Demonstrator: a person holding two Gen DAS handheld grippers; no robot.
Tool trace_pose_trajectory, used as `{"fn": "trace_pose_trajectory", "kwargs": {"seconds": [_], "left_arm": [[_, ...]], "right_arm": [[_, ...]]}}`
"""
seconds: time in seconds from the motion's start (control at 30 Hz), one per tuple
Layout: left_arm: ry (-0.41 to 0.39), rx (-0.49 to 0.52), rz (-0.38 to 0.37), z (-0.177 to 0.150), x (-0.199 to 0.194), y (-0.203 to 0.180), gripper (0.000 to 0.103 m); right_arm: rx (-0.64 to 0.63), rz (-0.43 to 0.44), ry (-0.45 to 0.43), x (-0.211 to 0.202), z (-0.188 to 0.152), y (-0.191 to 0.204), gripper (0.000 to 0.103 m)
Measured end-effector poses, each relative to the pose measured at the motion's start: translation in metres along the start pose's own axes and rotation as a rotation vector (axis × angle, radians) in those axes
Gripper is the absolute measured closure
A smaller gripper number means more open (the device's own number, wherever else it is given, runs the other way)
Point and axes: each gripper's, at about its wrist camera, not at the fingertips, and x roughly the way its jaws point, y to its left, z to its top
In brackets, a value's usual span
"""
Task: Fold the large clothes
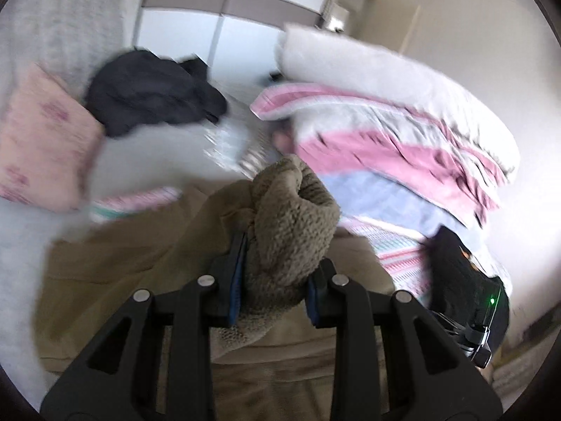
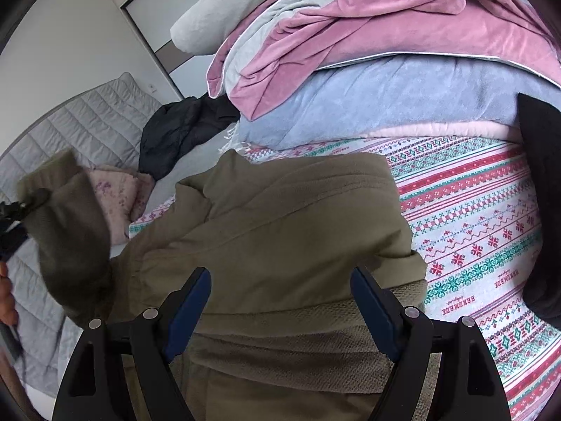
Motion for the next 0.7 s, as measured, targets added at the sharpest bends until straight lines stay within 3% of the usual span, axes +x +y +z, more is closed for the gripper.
{"fn": "trace_pose_trajectory", "kwargs": {"seconds": [0.13,0.27,0.33,0.5,0.63,0.7], "left_arm": [[0.105,0.025,-0.062,-0.040,0.054,-0.026,0.067],[0.310,0.068,-0.090,-0.087,0.109,-0.035,0.044],[0.360,0.090,-0.105,-0.105,0.117,-0.036,0.042],[0.306,0.136,-0.171,-0.105,0.069,-0.028,0.014],[0.205,0.095,-0.185,-0.097,0.019,0.011,0.008],[0.147,0.069,-0.128,-0.095,-0.004,0.041,0.007]], "right_arm": [[0.016,0.004,0.009,0.003,0.000,-0.004,0.020],[0.016,0.008,0.017,0.006,-0.001,-0.004,0.020],[0.015,0.012,0.021,0.007,-0.001,-0.003,0.020],[0.074,0.110,0.046,0.013,-0.001,-0.006,0.020],[0.135,0.203,0.095,0.023,-0.003,-0.003,0.020],[0.141,0.239,0.114,0.029,-0.004,0.004,0.020]]}}
